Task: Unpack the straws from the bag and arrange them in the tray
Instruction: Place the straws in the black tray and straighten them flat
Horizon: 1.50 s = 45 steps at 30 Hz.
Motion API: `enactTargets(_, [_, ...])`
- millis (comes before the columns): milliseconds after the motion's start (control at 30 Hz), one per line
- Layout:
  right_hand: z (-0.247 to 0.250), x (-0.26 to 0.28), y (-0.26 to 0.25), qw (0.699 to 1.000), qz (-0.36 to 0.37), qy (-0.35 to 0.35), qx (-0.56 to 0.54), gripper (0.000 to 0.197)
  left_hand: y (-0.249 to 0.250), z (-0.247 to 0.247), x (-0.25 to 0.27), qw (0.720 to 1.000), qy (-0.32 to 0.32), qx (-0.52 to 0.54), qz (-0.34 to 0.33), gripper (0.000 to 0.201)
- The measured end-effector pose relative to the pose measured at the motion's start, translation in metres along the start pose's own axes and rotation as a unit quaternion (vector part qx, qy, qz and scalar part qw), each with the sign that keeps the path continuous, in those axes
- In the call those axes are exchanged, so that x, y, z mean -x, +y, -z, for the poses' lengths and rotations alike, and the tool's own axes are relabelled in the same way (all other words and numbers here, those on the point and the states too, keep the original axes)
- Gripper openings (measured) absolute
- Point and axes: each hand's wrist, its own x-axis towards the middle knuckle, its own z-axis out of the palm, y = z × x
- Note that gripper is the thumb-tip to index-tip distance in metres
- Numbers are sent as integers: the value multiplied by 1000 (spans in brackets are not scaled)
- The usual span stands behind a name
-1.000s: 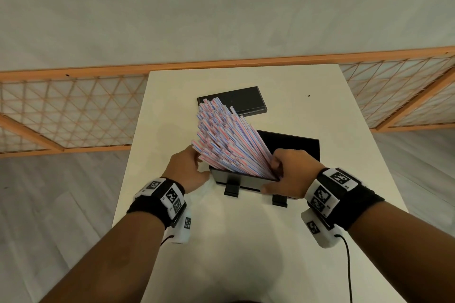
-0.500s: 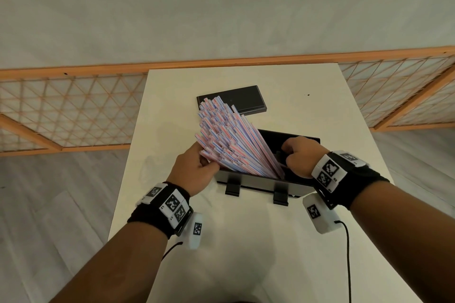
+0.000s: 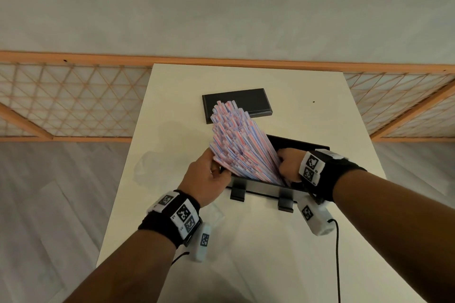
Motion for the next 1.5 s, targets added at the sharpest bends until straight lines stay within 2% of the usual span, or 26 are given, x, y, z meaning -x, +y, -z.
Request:
enactTargets(67, [-4,-6,0,1000,-4,-7,16,34,-1,0,0,1000,-5,9,-5,19])
enactTargets(167, [-12,-18,3,1000,6,-6,21,55,-3,0,-1,1000,-11,13,-3,21])
enactTargets(200, [-14,-19,2,1000,13,-6,25,56,-4,-1,-1,1000,-11,12,-1,21])
enactTargets(300, [-11,-15,0,999,26,9,35,44,-6,-2,-2,1000,-11,11,2,19])
enactTargets(467, [9,10,-15,998,45,36,-25,42,-5,-2,-3,1000,-10,2,1,27])
enactTargets(533, [16,17,-19,995,67,70,-36,41,-4,-2,-3,1000,-10,0,2,27])
enactTargets(700, [23,33,-21,972,149,160,-84,18,-7,-3,-3,1000,-12,-5,2,27])
enactTargets(800, [26,36,-18,965,167,173,-109,12,-7,-4,-3,1000,-9,-6,3,16])
enactTargets(867, [27,35,-14,958,177,190,-126,14,-8,-4,-3,1000,-6,-14,2,11])
enactTargets(1000, [29,33,-9,951,210,193,-124,14,-8,-4,-4,1000,-4,-25,4,12])
enactTargets(1100, [29,34,-7,951,203,193,-129,11,-7,-4,-3,1000,-6,-26,7,12])
enactTargets(1267, [30,34,-3,970,174,154,-76,16,-6,-3,-2,1000,-11,-26,8,12])
enactTargets(1400, [36,34,-7,976,158,138,65,21,-4,-3,-1,1000,-7,-24,8,14])
enactTargets(1500, [44,38,-8,977,133,131,102,18,-2,-3,-1,1000,-8,-23,7,13])
